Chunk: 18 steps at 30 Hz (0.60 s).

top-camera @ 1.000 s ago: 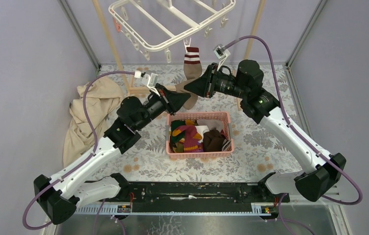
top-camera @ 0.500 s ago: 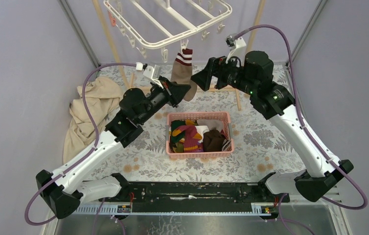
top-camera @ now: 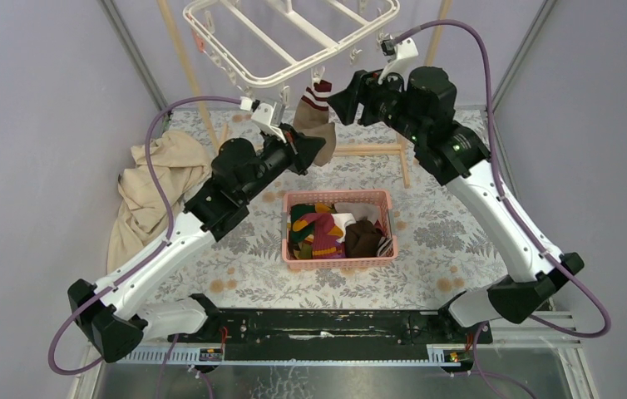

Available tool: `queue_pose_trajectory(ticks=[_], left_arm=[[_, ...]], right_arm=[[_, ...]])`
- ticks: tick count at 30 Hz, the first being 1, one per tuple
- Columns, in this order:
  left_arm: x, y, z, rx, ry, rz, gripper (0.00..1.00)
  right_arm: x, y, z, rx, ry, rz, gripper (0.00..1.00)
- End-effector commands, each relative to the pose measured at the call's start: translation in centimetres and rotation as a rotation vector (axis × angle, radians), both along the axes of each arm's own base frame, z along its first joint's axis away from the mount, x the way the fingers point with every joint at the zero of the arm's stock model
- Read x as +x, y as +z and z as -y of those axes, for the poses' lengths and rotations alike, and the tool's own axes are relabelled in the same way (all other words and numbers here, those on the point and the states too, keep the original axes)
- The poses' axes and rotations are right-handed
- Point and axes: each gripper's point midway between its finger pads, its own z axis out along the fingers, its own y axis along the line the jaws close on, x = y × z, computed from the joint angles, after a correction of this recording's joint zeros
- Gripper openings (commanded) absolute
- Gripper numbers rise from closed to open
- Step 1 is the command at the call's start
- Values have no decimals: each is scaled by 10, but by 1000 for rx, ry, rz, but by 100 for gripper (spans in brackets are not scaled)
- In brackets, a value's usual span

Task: Remove the socks clipped to the hanger
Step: Remove the sock from the hanger.

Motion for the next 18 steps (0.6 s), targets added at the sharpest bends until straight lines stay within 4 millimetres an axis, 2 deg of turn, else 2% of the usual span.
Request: queue_pose_trajectory(ticks=[1, 3, 5, 10, 14, 18], left_arm=[[6, 23, -8, 6, 35, 63, 9], [8, 22, -8, 13, 38, 61, 9], [11, 20, -7, 19, 39, 57, 9], [19, 19, -5, 36, 47, 51, 9], [24, 17, -7, 46, 58, 47, 9], [27, 15, -11, 52, 69, 44, 8]], right_arm=[[13, 42, -2, 78, -63, 113, 61], [16, 44, -8, 82, -89, 124, 53], [16, 46, -15, 71, -109, 143, 51], [10, 51, -32, 44, -170, 184, 55], [12, 54, -34, 45, -242, 190, 63], [17, 54, -34, 45, -298, 183, 64]])
